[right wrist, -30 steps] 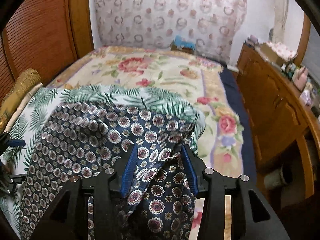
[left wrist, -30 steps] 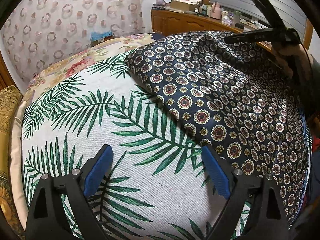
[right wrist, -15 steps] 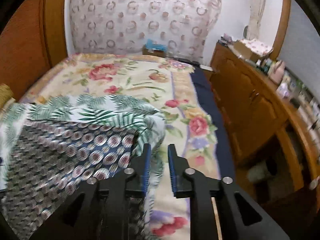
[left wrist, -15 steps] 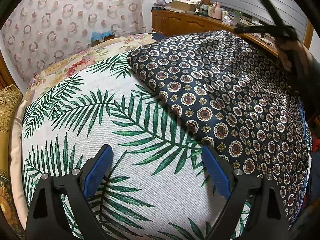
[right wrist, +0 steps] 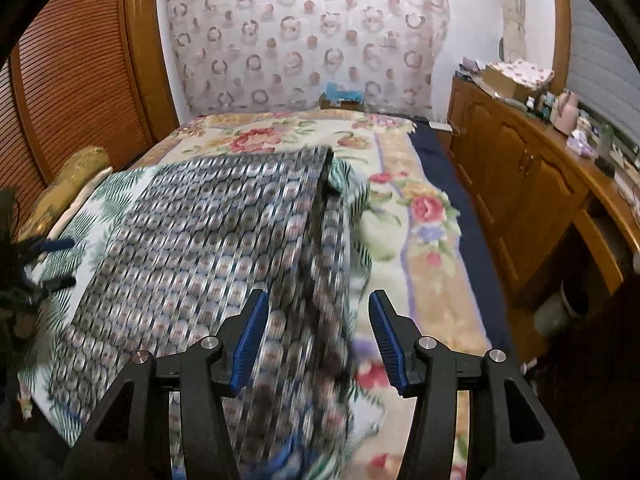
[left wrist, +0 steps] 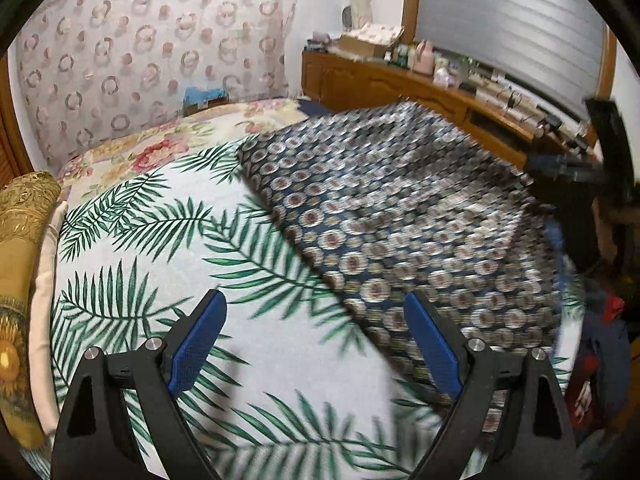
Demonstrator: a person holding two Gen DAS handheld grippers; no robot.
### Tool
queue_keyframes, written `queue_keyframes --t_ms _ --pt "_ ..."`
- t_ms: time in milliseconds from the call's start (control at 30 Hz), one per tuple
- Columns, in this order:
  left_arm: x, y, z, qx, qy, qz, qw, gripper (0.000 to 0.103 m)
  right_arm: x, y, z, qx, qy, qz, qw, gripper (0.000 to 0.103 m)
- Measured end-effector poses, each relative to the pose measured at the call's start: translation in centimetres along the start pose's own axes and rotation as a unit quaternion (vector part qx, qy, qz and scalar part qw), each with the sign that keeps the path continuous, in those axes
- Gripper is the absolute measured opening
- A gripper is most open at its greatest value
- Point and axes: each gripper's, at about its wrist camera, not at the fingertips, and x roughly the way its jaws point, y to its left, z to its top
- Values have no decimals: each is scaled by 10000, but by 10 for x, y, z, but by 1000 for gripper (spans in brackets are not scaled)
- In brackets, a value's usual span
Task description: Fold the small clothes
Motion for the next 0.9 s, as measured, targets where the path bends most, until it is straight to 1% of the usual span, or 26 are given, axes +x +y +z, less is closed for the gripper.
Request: queue_keyframes --t_ms 67,133,167,200,233,267,300,467,567,633,733,900 --pt "-6 -8 -2 8 -44 -59 10000 91 -6 -1 -13 -6 35 -26 10000 54" --pt "-8 -14 -4 41 -32 -58 10000 91 -3 2 -15 72 120 -47 9999 54" --pt "-9 -18 -6 47 -20 -62 10000 91 -2 2 -15 96 144 -57 9998 52" --pt "-10 -19 -8 40 -14 -81 10000 91 -2 3 -18 85 177 -63 9998 44" --pt "-12 -22 -11 19 -2 -127 9999 91 -12 11 -23 35 213 -82 9997 36" --pt "-13 -24 -13 -3 13 -158 9999 91 -11 13 -25 -44 256 -102 9996 12" --pt "-15 -25 -16 -41 36 -191 9998 91 -13 15 -28 -105 282 -135 9995 3" --pt "-20 -30 -25 -204 67 -280 9994 89 -31 14 -32 -7 68 -166 9998 3" --pt "-20 -31 -32 -381 128 -498 9980 80 -31 13 -34 131 17 -170 9998 3" --pt "-18 -32 -39 -524 201 -652 9963 67 -28 15 -38 179 -59 -164 9997 3" --pt "-19 -36 -48 -589 321 -655 9956 54 -26 19 -46 289 -172 -144 9993 3" --pt "-19 -44 -59 -544 482 -736 9946 52 -31 25 -56 289 -313 -166 9990 3"
